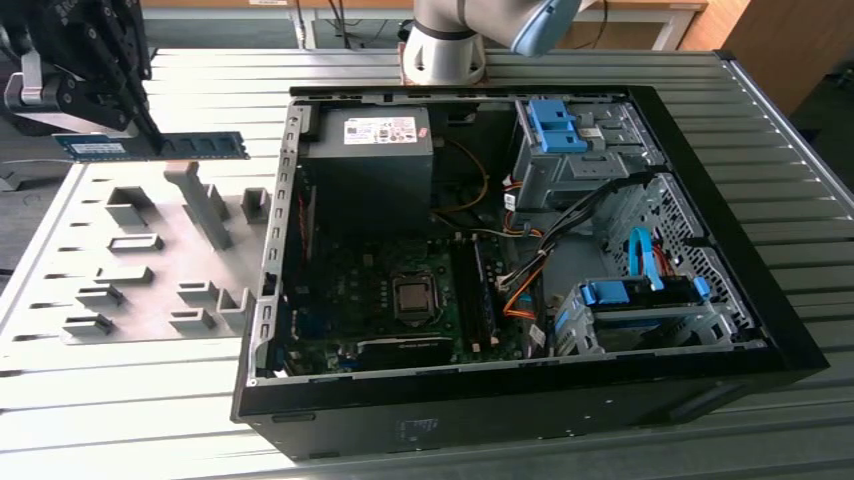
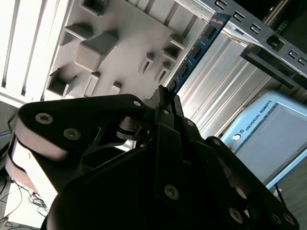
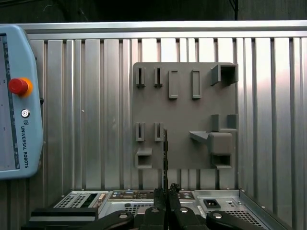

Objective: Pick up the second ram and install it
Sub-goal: 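Pick up the second ram and move it above second insertion slot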

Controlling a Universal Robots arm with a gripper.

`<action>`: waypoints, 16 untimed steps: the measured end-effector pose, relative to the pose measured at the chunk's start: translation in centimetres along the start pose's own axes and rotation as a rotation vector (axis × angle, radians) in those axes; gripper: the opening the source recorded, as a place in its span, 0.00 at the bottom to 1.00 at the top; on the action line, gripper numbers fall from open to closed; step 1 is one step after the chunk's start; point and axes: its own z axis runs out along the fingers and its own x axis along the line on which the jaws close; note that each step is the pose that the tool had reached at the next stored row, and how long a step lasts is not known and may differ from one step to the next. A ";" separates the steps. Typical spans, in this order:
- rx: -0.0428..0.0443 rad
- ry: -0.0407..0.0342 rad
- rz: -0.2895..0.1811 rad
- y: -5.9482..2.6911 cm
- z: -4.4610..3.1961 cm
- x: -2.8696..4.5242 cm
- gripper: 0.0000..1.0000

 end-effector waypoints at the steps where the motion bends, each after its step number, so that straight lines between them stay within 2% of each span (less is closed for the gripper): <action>1: 0.0000 0.0000 0.000 -0.09 0.00 0.00 0.14; 16: 0.0000 0.0000 0.000 -1.53 0.00 -0.04 0.14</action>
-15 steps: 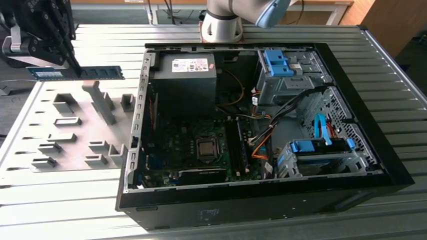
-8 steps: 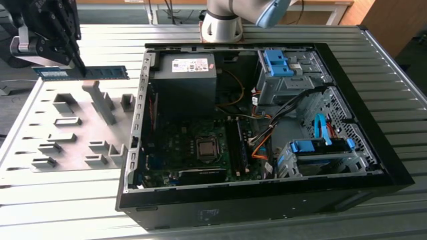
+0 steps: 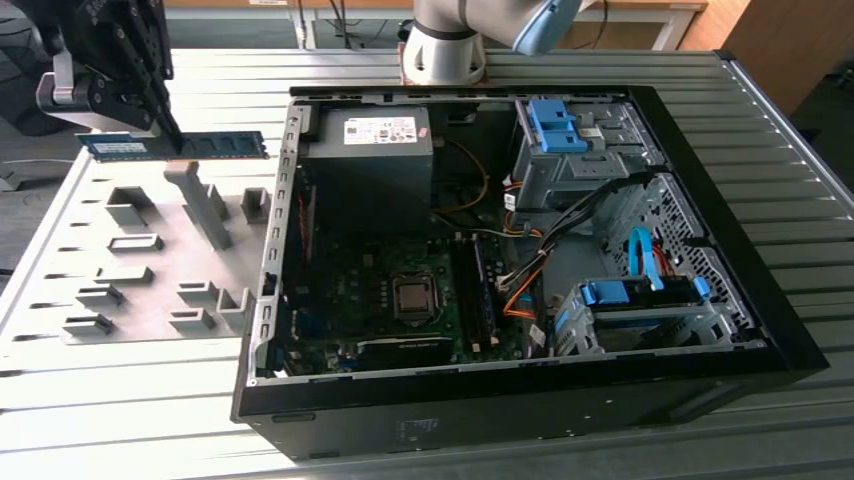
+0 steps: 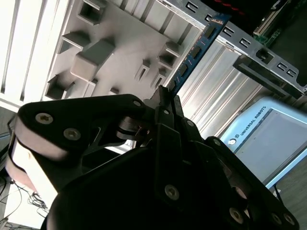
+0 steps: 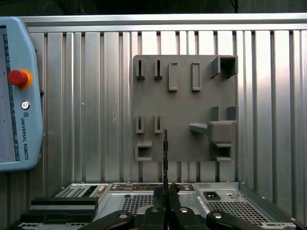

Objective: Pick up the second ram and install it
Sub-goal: 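Pick up the second ram and move it above second insertion slot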

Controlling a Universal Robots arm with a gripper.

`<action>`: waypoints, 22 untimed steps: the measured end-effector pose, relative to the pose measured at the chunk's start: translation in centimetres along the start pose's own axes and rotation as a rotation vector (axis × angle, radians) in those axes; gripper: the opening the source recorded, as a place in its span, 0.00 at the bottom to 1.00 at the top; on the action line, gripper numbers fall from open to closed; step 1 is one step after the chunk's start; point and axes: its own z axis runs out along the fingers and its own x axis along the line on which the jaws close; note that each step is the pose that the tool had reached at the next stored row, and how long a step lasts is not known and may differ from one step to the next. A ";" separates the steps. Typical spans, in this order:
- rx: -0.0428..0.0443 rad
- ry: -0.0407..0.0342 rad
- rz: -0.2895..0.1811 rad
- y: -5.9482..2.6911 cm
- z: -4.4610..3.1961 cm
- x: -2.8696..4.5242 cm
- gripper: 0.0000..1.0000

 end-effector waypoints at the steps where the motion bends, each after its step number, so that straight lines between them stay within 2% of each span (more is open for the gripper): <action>1: 0.0000 0.0001 0.000 -0.10 0.00 0.00 0.14; 22: 0.0001 0.0000 0.000 -2.19 0.00 -0.05 0.14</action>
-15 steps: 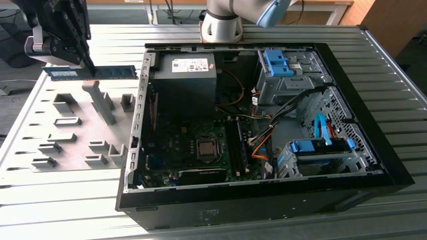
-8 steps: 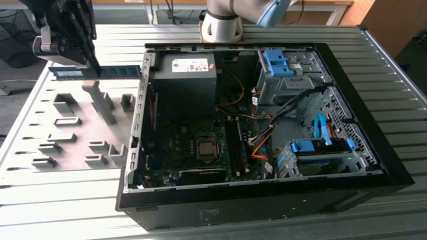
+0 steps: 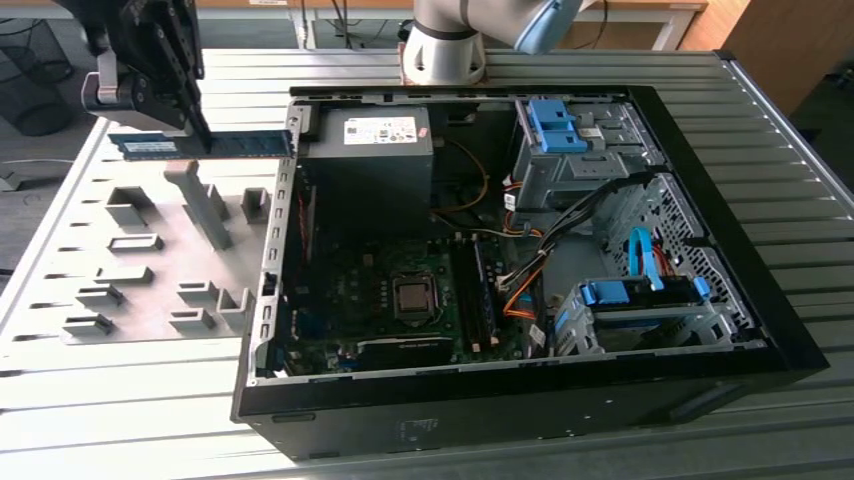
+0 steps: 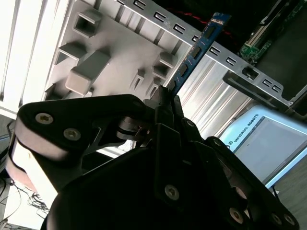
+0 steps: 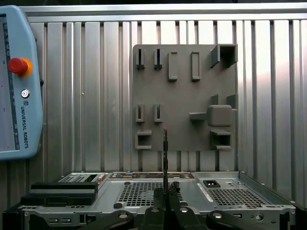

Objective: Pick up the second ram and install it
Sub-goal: 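Pick up the second ram and move it above second insertion slot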

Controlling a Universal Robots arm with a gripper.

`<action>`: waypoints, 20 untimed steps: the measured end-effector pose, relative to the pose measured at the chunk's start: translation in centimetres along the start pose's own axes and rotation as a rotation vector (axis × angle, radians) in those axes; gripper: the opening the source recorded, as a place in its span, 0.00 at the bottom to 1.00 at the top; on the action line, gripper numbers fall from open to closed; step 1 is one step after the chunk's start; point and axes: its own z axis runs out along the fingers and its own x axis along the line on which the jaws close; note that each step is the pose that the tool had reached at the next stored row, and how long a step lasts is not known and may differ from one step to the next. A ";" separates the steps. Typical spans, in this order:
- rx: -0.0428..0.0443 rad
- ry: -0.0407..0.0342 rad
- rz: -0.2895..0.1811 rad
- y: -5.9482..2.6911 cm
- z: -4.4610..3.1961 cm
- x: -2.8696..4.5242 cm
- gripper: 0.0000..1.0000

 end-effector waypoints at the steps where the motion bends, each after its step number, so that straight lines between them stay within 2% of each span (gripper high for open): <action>1: -0.0001 0.0001 0.000 -0.10 0.00 0.00 0.14; 13: -0.0001 0.0000 0.000 -1.36 0.00 -0.03 0.14; 20: -0.0001 0.0001 0.000 -2.38 -0.01 -0.06 0.14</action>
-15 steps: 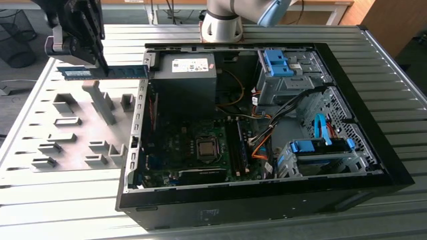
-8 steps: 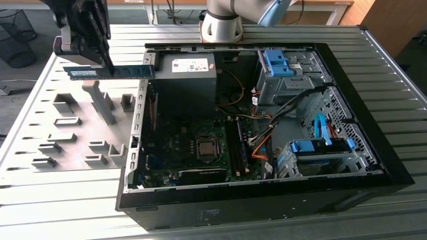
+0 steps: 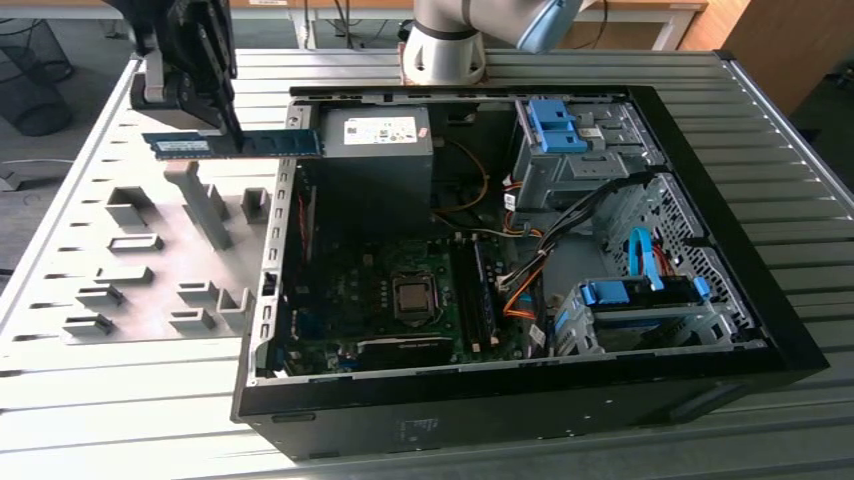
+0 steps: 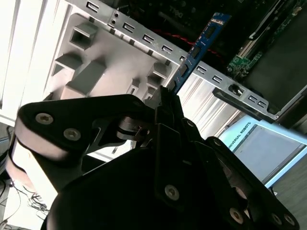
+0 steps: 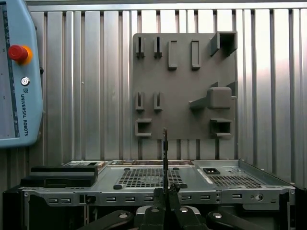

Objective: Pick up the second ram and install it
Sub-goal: 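Pick up the second ram and move it above second insertion slot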

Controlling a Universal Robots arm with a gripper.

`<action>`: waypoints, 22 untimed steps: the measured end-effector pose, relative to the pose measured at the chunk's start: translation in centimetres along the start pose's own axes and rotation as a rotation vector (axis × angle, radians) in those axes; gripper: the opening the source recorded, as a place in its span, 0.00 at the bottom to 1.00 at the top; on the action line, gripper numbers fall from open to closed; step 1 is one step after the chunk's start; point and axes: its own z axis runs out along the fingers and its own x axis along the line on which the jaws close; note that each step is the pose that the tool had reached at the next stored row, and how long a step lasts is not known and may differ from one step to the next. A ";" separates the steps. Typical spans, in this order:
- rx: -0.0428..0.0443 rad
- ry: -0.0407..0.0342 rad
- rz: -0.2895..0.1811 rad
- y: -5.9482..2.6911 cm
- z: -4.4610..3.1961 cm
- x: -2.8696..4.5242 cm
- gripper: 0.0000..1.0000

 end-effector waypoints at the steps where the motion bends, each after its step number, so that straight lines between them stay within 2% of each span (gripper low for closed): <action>1: 0.0001 -0.0001 0.000 -0.16 0.00 0.00 0.14; 22: 0.0001 -0.0001 0.000 -3.94 0.00 -0.10 0.14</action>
